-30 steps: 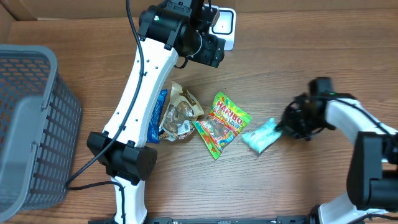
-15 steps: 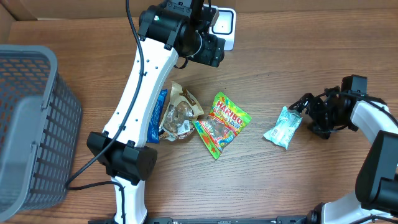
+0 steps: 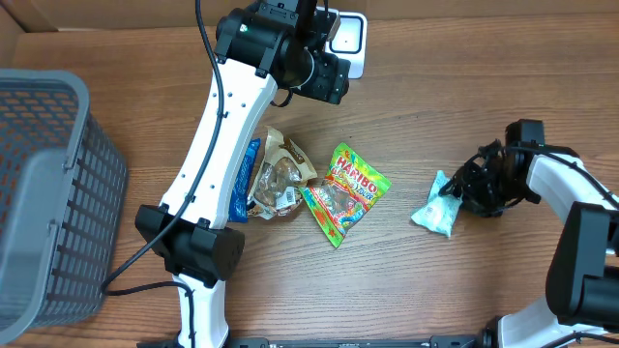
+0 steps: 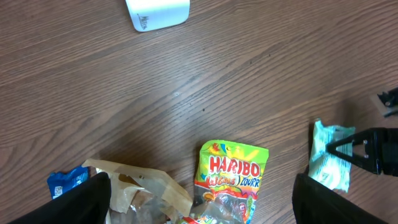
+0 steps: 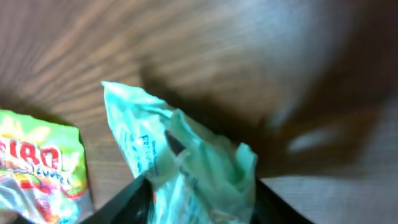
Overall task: Scan the item barcode
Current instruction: 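Grasp the mint-green packet with the right gripper and drag it rightward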
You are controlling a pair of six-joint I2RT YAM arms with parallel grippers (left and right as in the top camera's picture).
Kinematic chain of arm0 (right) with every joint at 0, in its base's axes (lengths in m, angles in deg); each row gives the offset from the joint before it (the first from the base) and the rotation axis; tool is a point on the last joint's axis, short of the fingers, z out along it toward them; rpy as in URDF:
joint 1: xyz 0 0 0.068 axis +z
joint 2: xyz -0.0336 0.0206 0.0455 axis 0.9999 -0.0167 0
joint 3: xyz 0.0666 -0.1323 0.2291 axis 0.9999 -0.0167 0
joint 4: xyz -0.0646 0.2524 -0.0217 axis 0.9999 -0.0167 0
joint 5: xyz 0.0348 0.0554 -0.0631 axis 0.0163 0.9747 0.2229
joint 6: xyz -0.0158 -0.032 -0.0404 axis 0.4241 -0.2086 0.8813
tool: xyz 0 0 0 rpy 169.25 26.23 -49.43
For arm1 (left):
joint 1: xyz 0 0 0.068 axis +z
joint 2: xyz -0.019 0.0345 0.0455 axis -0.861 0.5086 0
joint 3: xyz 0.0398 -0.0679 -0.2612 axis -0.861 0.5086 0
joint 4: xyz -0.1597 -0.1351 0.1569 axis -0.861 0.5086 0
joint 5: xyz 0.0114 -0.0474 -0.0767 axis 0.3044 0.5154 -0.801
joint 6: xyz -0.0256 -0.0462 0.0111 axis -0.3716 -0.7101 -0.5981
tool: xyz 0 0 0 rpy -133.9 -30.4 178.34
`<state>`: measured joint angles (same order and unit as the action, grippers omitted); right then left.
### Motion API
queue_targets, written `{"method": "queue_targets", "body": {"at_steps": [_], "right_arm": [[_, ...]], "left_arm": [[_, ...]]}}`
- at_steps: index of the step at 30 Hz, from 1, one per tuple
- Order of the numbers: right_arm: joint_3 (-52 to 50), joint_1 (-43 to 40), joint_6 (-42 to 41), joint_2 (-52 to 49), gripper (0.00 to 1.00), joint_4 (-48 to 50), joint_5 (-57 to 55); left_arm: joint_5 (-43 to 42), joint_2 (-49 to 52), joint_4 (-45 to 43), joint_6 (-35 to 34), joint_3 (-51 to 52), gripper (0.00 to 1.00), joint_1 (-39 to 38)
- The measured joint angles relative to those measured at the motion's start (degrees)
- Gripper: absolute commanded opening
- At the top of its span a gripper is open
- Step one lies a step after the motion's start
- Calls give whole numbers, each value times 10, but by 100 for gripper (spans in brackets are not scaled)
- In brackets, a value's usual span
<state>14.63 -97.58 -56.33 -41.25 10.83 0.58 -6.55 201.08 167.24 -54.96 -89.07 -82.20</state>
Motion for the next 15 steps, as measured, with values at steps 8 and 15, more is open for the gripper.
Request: {"method": "queue_targets", "body": {"at_steps": [8,15], "right_arm": [[0,8,-84,0,29,-3,1],[-1,8,-219,0,30,111,-25]], "left_arm": [[0,0,5,0,0,86,0],[0,0,5,0,0,86,0]]}}
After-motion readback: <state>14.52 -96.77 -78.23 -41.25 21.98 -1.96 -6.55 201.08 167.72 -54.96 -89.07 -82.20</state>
